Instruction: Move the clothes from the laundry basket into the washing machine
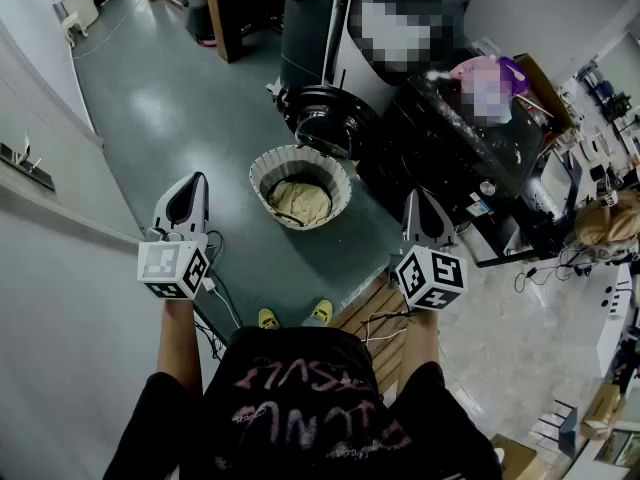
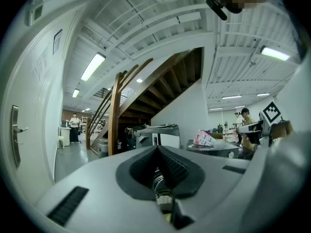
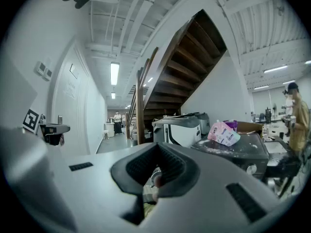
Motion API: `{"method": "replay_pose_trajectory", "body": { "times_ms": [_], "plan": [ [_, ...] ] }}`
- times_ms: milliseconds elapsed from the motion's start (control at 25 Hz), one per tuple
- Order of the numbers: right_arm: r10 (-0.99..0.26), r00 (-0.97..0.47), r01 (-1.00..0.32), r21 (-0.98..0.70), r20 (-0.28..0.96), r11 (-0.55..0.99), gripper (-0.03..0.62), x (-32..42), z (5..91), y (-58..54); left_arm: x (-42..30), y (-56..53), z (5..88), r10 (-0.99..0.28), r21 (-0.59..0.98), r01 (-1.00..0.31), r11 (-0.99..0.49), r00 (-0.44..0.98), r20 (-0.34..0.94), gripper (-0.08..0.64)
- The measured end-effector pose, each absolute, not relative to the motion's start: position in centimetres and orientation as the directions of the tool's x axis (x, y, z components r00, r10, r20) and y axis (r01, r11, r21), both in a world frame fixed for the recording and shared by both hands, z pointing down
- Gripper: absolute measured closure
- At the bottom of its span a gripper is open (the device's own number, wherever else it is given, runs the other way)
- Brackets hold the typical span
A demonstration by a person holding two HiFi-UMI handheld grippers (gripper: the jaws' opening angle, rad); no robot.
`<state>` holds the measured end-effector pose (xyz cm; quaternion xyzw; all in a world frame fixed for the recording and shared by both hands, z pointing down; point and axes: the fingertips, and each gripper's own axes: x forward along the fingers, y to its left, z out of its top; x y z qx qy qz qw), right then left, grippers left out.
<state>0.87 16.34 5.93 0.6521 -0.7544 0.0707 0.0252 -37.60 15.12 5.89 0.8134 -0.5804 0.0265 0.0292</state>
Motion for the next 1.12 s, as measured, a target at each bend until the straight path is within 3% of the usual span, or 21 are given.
{"method": "replay_pose_trajectory", "body": {
  "times_ms": [760, 920, 1120],
  "plan": [
    [-0.982, -0.154, -0.986, -0.081, 0.112, 0.145, 0.581, 1.1, 5.9, 17.4, -36.3, 16.3, 5.3, -0.944, -0.057, -0.944, -0.326, 0.321, 0.08, 0.549],
    [-0.981, -0.155, -0.985, -0.088, 0.113, 0.145, 0.529, 1.3, 6.0, 17.6, -36.4, 16.2, 5.1, -0.944, -0.041, -0.945, -0.324, 0.32, 0.086, 0.513],
    [-0.977, -0.182, -0.98, -0.104, 0.11, 0.17, 0.404, 1.3, 6.0, 17.8, -36.2, 16.3, 5.1, -0.938, -0.027, -0.94, -0.34, 0.336, 0.084, 0.369]
  ]
}}
